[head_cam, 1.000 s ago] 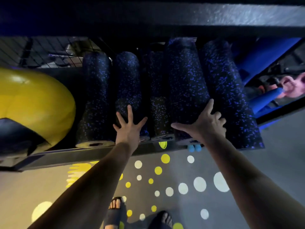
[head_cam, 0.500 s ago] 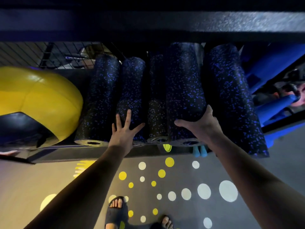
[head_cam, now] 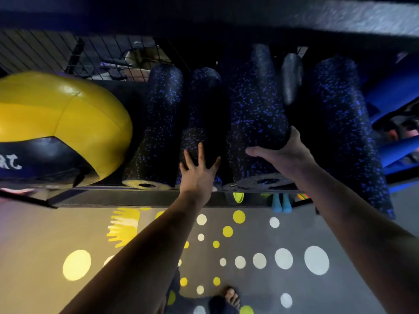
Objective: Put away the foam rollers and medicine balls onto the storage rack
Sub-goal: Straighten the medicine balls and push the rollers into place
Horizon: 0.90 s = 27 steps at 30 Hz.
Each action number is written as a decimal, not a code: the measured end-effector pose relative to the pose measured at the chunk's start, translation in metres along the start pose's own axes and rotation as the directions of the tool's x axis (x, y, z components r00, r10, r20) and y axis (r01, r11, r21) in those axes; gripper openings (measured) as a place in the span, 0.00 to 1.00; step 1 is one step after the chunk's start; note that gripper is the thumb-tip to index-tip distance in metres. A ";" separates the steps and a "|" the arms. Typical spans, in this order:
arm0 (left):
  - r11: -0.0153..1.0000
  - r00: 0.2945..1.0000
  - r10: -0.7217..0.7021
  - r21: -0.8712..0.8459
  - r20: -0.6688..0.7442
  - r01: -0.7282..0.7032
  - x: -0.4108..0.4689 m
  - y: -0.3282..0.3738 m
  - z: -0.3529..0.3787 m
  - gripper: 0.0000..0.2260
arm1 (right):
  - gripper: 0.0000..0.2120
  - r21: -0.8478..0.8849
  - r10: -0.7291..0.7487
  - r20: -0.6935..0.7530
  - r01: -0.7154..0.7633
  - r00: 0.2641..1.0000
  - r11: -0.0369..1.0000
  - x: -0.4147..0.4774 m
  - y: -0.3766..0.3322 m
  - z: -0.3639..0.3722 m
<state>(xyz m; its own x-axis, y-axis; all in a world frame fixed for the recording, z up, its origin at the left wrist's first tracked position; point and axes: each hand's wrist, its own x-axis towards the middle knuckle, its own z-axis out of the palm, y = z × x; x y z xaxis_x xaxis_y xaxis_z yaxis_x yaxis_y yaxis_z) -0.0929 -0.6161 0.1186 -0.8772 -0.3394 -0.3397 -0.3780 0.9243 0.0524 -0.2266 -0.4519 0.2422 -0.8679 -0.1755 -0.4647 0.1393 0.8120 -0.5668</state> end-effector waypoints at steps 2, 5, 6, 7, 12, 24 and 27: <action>1.000 1.000 -0.005 0.010 -0.002 0.005 0.000 -0.001 0.003 0.42 | 0.70 -0.003 -0.003 0.009 0.003 1.000 1.000 0.000 0.000 -0.001; 1.000 1.000 -0.022 -0.004 0.006 0.022 0.002 0.002 0.002 0.41 | 0.69 -0.007 0.007 0.005 -0.007 1.000 1.000 0.001 0.000 -0.002; 1.000 1.000 -0.026 -0.008 0.003 0.026 0.002 0.002 0.002 0.42 | 0.70 0.001 0.009 0.006 -0.009 1.000 1.000 0.003 0.001 -0.001; 0.999 1.000 -0.027 -0.024 0.003 0.027 0.002 0.000 0.003 0.42 | 0.70 0.012 0.011 0.010 -0.011 1.000 1.000 0.003 0.001 0.000; 0.706 0.990 -0.095 -0.708 -0.108 -0.010 -0.010 -0.025 -0.025 0.37 | 0.68 -0.009 0.002 0.016 -0.002 1.000 1.000 -0.006 -0.001 0.006; 0.977 0.996 -0.071 -0.205 -0.050 0.059 -0.023 0.093 -0.125 0.47 | 0.58 -0.326 0.055 -0.422 -0.208 0.905 0.922 -0.005 0.089 -0.091; 0.998 0.995 -0.058 -0.030 -0.080 0.056 -0.024 0.086 -0.108 0.45 | 0.76 -0.363 0.263 -0.267 -0.350 0.927 0.864 -0.004 0.127 -0.103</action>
<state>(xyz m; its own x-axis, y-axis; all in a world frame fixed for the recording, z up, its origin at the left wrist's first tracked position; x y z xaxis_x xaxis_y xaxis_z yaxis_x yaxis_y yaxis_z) -0.1362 -0.5475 0.2323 -0.8747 -0.4054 -0.2657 -0.4350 0.8983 0.0613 -0.2546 -0.2913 0.2418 -0.8951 0.1996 -0.3987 0.2509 0.9647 -0.0804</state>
